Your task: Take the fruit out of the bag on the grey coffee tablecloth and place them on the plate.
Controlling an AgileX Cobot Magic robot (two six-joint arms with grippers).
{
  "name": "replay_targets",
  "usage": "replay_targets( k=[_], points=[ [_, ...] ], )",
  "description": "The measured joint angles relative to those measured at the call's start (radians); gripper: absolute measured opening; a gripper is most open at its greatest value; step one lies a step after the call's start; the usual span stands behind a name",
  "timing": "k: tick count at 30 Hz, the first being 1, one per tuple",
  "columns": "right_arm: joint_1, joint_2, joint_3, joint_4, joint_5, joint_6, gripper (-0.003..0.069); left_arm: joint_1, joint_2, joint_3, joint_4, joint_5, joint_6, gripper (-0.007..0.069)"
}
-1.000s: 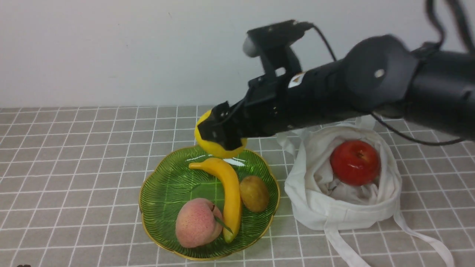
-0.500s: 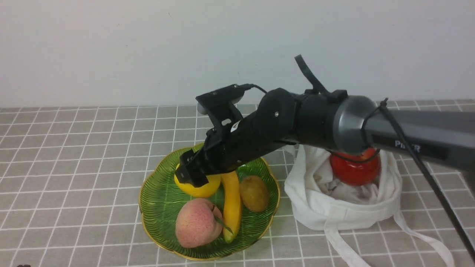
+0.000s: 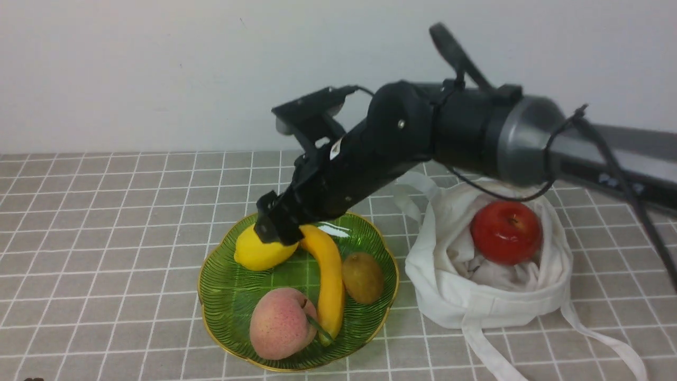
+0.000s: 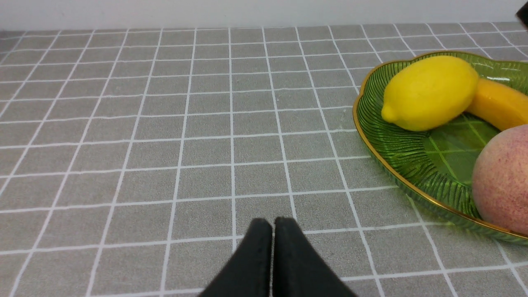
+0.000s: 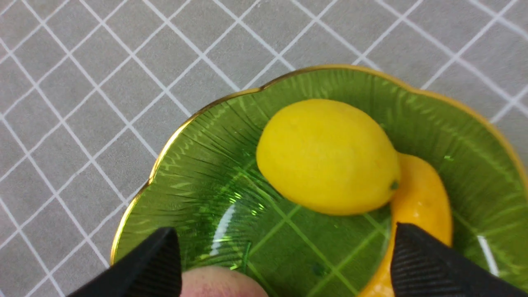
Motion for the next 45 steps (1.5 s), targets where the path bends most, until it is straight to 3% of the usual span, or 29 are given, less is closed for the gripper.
replay_targets(
  k=[1,6,7,10,12,17,22,27,29,30,32,37,45],
  points=[
    [0.0,-0.026,-0.017,-0.062,0.036,0.049,0.0589,0.0,0.0,0.0,0.0,0.0,0.0,-0.0008],
    [0.0,-0.2,-0.074,-0.415,0.239,0.27,0.0327,0.0,0.0,0.0,0.0,0.0,0.0,-0.0008],
    [0.0,-0.254,-0.076,-0.506,0.301,0.317,0.0226,0.0,0.0,0.0,0.0,0.0,0.0,-0.0008],
    [0.0,-0.392,-0.076,-0.639,0.419,0.384,0.0054,0.0,0.0,0.0,0.0,0.0,0.0,-0.0008],
    [0.0,-0.524,-0.076,-0.689,0.464,0.427,0.0003,0.0,0.0,0.0,0.0,0.0,0.0,-0.0008],
    [0.0,-0.772,-0.042,-0.689,0.475,0.48,-0.0012,0.0,0.0,0.0,0.0,0.0,0.0,-0.0008],
    [0.0,-1.132,0.162,-0.668,0.424,0.537,-0.0013,0.0,0.0,0.0,0.0,0.0,0.0,-0.0008],
    [0.0,-1.439,0.441,-0.664,0.224,0.577,-0.0014,0.0,0.0,0.0,0.0,0.0,0.0,-0.0008],
    [0.0,-1.675,0.675,-0.656,0.027,0.642,-0.0014,0.0,0.0,0.0,0.0,0.0,0.0,-0.0008],
    [0.0,-1.675,0.691,-0.655,0.013,0.647,-0.0014,0.0,0.0,0.0,0.0,0.0,0.0,-0.0008],
    [0.0,-1.838,0.881,-0.654,-0.171,0.715,-0.0014,0.0,0.0,0.0,0.0,0.0,0.0,-0.0008],
    [0.0,-1.994,1.121,-0.667,-0.325,0.825,-0.0014,0.0,0.0,0.0,0.0,0.0,0.0,-0.0008],
    [0.0,-1.998,1.264,-0.669,-0.345,0.849,-0.0014,0.0,0.0,0.0,0.0,0.0,0.0,-0.0008]
  ],
)
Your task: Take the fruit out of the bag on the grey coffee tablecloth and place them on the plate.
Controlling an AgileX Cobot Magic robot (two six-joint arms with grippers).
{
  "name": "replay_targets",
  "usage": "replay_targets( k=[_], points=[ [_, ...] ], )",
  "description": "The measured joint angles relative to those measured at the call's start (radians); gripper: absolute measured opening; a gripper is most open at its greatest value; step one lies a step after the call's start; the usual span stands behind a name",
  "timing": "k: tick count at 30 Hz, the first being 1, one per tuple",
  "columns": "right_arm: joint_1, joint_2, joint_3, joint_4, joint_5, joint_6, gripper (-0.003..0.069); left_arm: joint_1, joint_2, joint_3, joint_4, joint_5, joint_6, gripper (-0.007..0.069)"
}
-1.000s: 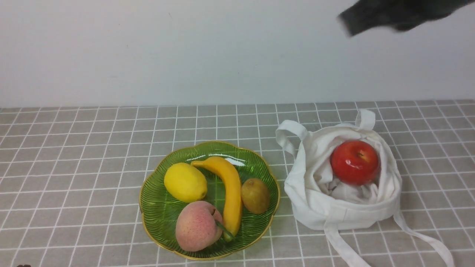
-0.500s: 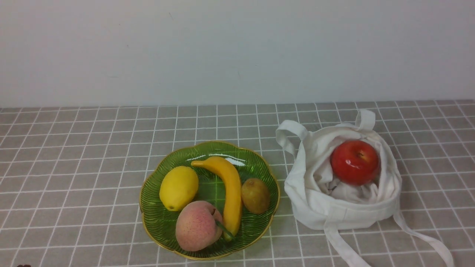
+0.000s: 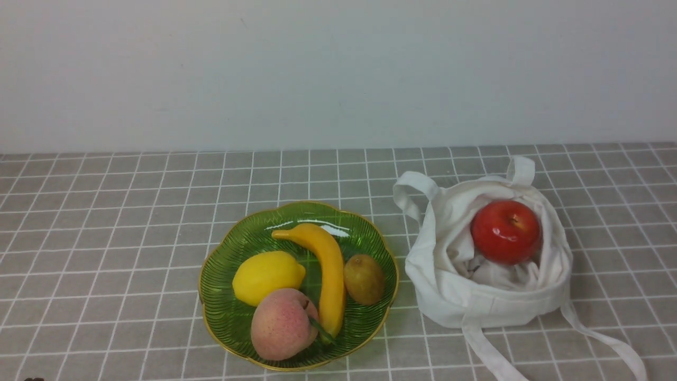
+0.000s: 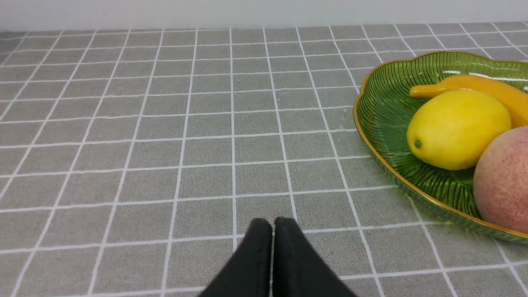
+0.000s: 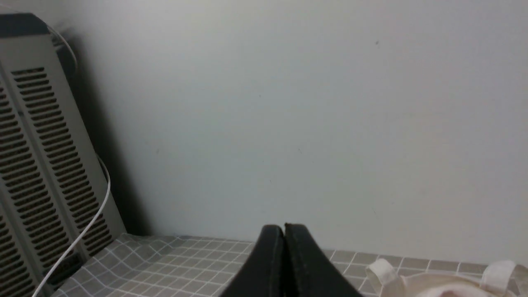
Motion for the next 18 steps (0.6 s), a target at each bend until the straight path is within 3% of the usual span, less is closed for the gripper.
replay_targets(
  k=[11,18],
  points=[
    [0.0,0.0,0.028,0.011,-0.049,-0.037,-0.0014,0.0,0.0,0.0,0.0,0.0,0.0,-0.0008],
    [0.0,0.0,0.028,0.273,-0.068,-0.389,-0.0014,0.0,0.0,0.0,0.0,0.0,0.0,-0.0008]
  ],
)
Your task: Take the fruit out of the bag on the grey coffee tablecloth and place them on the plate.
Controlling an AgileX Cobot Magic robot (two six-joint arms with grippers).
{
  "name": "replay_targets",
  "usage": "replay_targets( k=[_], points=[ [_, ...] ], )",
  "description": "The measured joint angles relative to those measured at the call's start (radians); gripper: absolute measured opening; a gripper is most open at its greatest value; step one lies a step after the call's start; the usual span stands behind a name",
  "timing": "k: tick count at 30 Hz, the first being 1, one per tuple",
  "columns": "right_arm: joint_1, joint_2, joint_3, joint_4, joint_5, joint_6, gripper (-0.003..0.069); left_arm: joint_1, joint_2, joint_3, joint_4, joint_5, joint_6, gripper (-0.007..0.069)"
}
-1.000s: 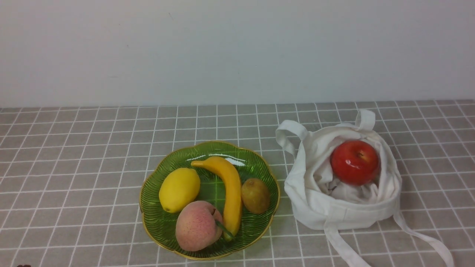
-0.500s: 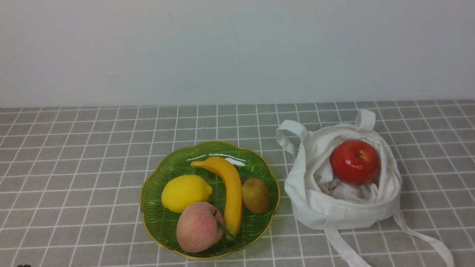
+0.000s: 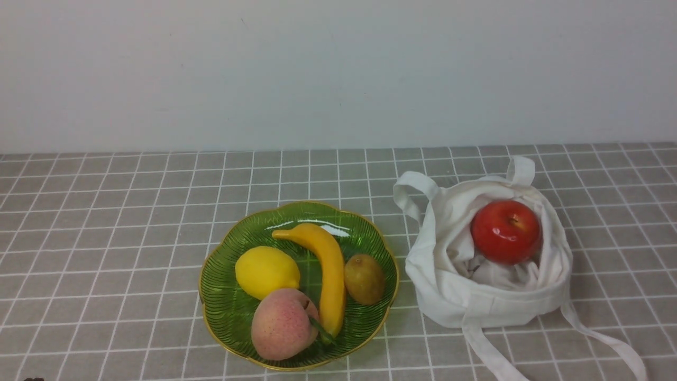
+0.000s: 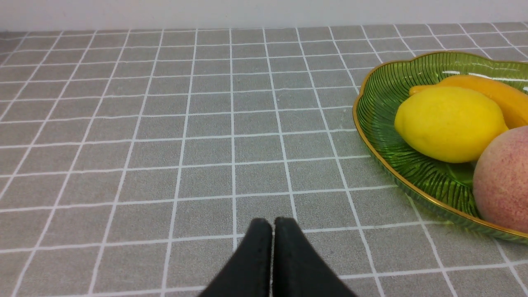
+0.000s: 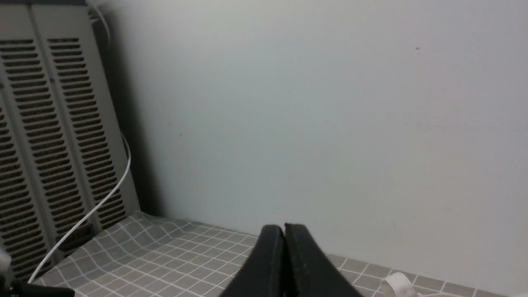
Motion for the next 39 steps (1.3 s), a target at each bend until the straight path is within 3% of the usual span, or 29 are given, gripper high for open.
replay_targets(
  k=[3,9,12,13,15,16,19,25,29,39],
  points=[
    [0.0,0.0,0.0,0.091,0.0,-0.127,-0.0014,0.0,0.0,0.0,0.0,0.0,0.0,-0.0008],
    [-0.035,0.0,0.0,0.127,0.038,-0.19,-0.0014,0.0,0.0,0.0,0.0,0.0,0.0,-0.0008],
    [-0.145,0.0,0.0,0.125,0.091,-0.194,-0.0014,0.0,0.0,0.0,0.0,0.0,0.0,-0.0008],
    [-0.234,0.0,0.0,0.111,0.144,-0.196,-0.0014,0.0,0.0,0.0,0.0,0.0,0.0,-0.0008],
    [-0.323,0.0,0.0,0.084,0.207,-0.197,-0.0014,0.0,0.0,0.0,0.0,0.0,0.0,-0.0008],
    [-0.323,0.0,0.0,0.084,0.207,-0.197,-0.0014,0.0,0.0,0.0,0.0,0.0,0.0,-0.0008],
    [-0.491,0.0,0.035,0.011,0.275,-0.2,-0.0014,0.0,0.0,0.0,0.0,0.0,0.0,-0.0008],
    [-0.669,0.0,0.208,-0.003,0.121,-0.2,-0.0014,0.0,0.0,0.0,0.0,0.0,0.0,-0.0008],
    [-0.693,0.001,0.351,0.022,-0.009,-0.2,-0.0014,0.0,0.0,0.0,0.0,0.0,0.0,-0.0008],
    [-0.647,0.002,0.393,0.056,0.012,-0.218,-0.0014,0.0,0.0,0.0,0.0,0.0,0.0,-0.0008]
  ],
)
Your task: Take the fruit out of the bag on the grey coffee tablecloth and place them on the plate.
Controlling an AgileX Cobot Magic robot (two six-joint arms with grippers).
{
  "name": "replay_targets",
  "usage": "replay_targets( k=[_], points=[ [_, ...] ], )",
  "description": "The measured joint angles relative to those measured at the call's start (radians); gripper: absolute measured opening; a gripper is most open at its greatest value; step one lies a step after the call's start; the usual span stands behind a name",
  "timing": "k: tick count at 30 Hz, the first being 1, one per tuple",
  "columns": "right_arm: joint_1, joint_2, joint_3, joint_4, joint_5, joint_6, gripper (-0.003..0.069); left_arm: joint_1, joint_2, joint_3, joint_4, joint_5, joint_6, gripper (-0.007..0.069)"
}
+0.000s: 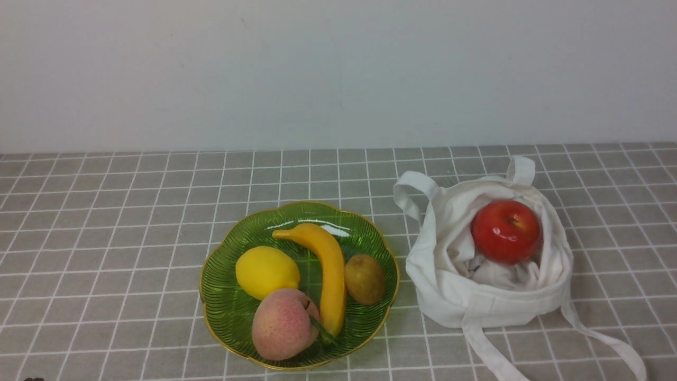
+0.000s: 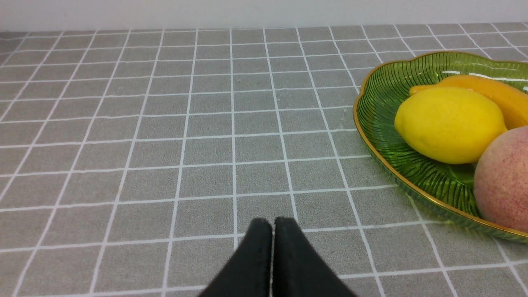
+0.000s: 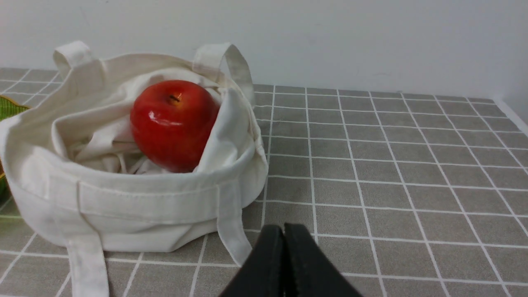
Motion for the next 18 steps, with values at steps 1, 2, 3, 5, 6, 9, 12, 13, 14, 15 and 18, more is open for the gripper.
replay_targets(
  k=[1,2,3,5,6,9,12,13,14,15,18],
  points=[
    [0.002,0.0,0.0,0.003,0.0,0.0,-0.0014,0.0,0.0,0.0,0.0,0.0,0.0,-0.0008],
    [0.002,0.0,0.0,0.004,0.001,0.0,-0.0014,0.0,0.0,0.0,0.0,0.0,0.0,-0.0008],
    [0.002,0.0,0.0,0.004,0.001,0.0,-0.0014,0.0,0.0,0.0,0.0,0.0,0.0,-0.0008],
    [0.002,0.0,0.0,0.007,0.002,0.0,-0.0014,0.0,0.0,0.0,0.0,0.0,0.0,-0.0008],
    [0.002,0.0,0.0,0.007,0.002,0.0,-0.0014,0.0,0.0,0.0,0.0,0.0,0.0,-0.0008],
    [0.002,0.0,0.0,0.008,0.003,-0.006,-0.0014,0.0,0.0,0.0,0.0,0.0,0.0,-0.0008],
    [0.002,0.0,0.0,0.008,0.003,-0.008,-0.0014,0.0,0.0,0.0,0.0,0.0,0.0,-0.0008],
    [0.002,0.0,0.0,0.009,0.003,-0.008,-0.0014,0.0,0.0,0.0,0.0,0.0,0.0,-0.0008],
    [0.002,0.0,0.0,0.009,0.003,-0.008,-0.0014,0.0,0.0,0.0,0.0,0.0,0.0,-0.0008],
    [0.002,0.0,0.0,0.009,0.003,-0.008,-0.0014,0.0,0.0,0.0,0.0,0.0,0.0,-0.0008],
    [0.002,0.0,0.0,0.01,0.003,-0.008,-0.0014,0.0,0.0,0.0,0.0,0.0,0.0,-0.0008]
  ],
)
